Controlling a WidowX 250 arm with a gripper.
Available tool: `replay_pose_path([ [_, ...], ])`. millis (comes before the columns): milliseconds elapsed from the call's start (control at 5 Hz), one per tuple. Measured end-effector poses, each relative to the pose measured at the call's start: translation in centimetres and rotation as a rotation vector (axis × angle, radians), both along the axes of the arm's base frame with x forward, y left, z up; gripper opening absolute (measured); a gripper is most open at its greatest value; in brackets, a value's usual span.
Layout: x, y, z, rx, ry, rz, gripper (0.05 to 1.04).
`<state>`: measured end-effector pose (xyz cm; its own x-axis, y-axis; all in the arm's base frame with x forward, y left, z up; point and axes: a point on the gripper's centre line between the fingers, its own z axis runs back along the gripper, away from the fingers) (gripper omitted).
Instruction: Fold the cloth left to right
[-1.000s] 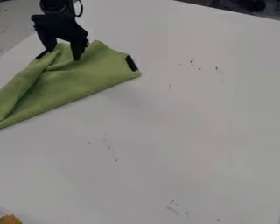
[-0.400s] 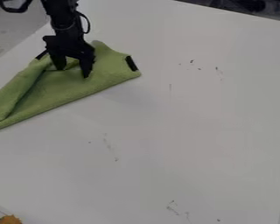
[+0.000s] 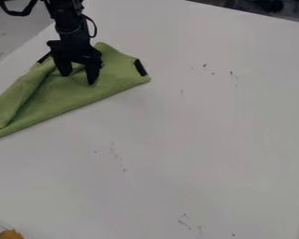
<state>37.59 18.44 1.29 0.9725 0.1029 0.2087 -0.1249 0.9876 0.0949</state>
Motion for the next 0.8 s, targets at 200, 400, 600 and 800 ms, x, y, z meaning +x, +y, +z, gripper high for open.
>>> replay_pose_path([
  [200,0.0,0.0,-0.1,0.003,-0.003,-0.011,0.618],
  [400,0.1,0.2,-0.1,0.011,-0.015,-0.027,0.333],
  [600,0.6,1.0,0.7,0.051,-0.019,-0.075,0.140],
  [800,0.9,1.7,1.5,0.116,-0.014,-0.101,0.067],
])
